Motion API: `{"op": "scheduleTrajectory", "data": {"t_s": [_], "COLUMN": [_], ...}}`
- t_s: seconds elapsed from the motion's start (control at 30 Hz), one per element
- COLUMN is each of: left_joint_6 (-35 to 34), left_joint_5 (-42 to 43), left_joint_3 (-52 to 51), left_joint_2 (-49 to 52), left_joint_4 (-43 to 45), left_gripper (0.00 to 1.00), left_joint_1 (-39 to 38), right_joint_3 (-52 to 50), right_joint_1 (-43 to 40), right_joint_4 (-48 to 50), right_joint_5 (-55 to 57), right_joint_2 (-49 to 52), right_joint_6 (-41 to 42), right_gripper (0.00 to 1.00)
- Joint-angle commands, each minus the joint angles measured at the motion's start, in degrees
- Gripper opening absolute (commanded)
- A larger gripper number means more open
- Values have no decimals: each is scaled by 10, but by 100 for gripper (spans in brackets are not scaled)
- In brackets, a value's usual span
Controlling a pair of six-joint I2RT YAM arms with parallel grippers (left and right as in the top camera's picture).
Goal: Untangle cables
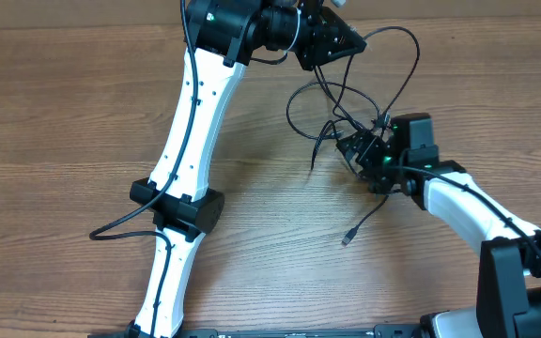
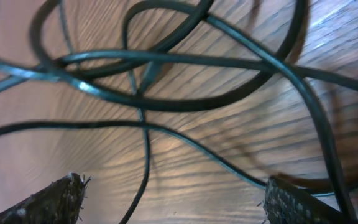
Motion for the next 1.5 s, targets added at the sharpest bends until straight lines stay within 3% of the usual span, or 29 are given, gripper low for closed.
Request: {"op": "scheduleTrajectory", "data": {"t_s": [0.0, 0.3, 0.63, 0.77, 0.87, 1.0, 1.2, 1.47], "left_joint_6": [-13, -13, -12, -12, -12, -12, -14, -89], "left_joint_5": [34, 30, -15, -48, -65, -95, -167, -348], "left_joint_3": [14, 14, 13, 13, 13, 13, 13, 13], "left_joint_2": [-21, -21, -21, -21, -21, -21, -21, -21], "left_joint_4": [-6, -55, -70, -72, -80, -95, -100, -98], "left_gripper": [4, 4, 4, 4, 4, 4, 4, 4], "left_joint_1": [0, 0, 0, 0, 0, 0, 0, 1], "right_joint_3": [-2, -2, -2, -2, -2, -2, -2, -2], "right_joint_1": [16, 36, 51, 51, 51, 51, 51, 44], "right_joint_4": [4, 28, 89, 106, 117, 117, 111, 91], "right_joint_5": [89, 135, 137, 137, 137, 143, 155, 201], "right_joint_2": [8, 26, 98, 113, 113, 113, 113, 113], "right_joint_6": [14, 14, 10, -27, -69, -77, -76, -55], "right_gripper": [92, 100, 98, 84, 47, 19, 4, 4]}}
